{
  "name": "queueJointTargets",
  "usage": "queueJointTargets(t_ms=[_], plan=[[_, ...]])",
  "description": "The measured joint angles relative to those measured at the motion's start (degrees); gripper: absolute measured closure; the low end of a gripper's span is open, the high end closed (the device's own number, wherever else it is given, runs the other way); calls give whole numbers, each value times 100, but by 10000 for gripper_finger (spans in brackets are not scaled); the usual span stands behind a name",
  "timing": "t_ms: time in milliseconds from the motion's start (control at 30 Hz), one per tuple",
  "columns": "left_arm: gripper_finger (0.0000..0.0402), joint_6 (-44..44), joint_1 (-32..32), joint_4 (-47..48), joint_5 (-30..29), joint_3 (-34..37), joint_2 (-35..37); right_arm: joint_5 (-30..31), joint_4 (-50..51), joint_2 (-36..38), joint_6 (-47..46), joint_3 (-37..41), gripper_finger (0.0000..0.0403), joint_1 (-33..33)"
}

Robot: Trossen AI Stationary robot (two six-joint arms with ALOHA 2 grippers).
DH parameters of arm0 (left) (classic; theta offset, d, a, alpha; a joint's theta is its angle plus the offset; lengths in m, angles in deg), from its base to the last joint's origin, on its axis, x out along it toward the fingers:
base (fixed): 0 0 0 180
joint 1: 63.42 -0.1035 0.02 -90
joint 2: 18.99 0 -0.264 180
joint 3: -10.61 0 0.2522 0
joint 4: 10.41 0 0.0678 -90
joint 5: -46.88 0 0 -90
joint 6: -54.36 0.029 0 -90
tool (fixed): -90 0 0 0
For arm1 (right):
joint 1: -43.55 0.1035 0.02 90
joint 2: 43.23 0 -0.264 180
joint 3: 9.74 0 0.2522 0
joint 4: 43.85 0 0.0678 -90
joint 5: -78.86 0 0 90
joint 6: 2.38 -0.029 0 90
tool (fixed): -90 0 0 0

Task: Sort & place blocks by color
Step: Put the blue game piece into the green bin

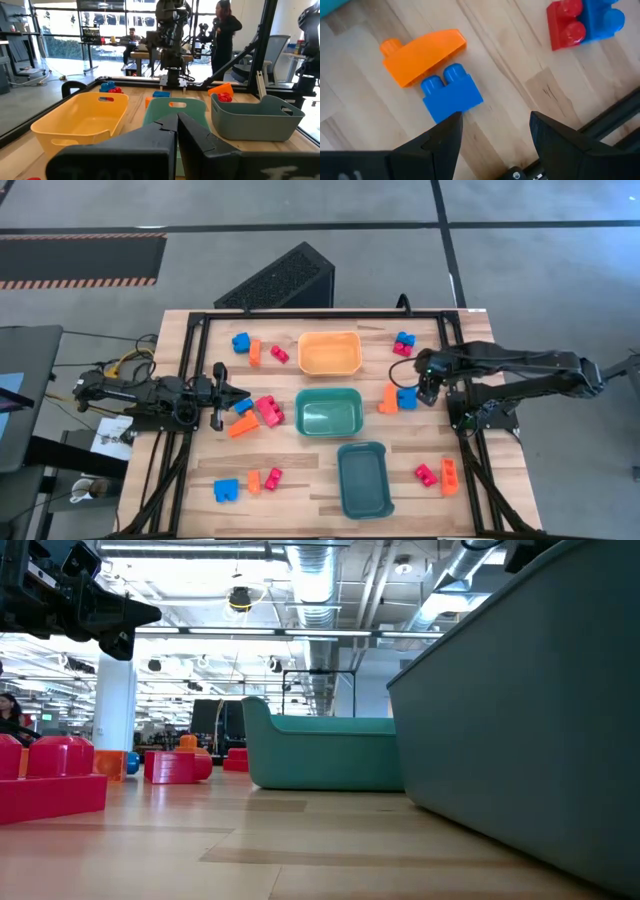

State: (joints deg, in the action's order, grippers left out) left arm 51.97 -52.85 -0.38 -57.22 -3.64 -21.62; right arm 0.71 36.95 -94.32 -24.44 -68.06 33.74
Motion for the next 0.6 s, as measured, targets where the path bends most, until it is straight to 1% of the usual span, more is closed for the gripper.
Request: queueJointTargets(t_ms=[200, 400, 500, 600], plan=[[401, 0, 0, -1, -1, 2, 2, -122, -17, 18, -44, 109, 147, 138], [401, 0, 0, 0, -1, 2, 2, -143, -220, -395, -107, 111, 145, 401], [401, 0, 0, -2, -1, 0, 2, -164, -293, -685, -142, 111, 132, 485], [401, 0, 0, 0, -1, 1, 1, -218, -383, -1015, -153, 111, 106, 533]])
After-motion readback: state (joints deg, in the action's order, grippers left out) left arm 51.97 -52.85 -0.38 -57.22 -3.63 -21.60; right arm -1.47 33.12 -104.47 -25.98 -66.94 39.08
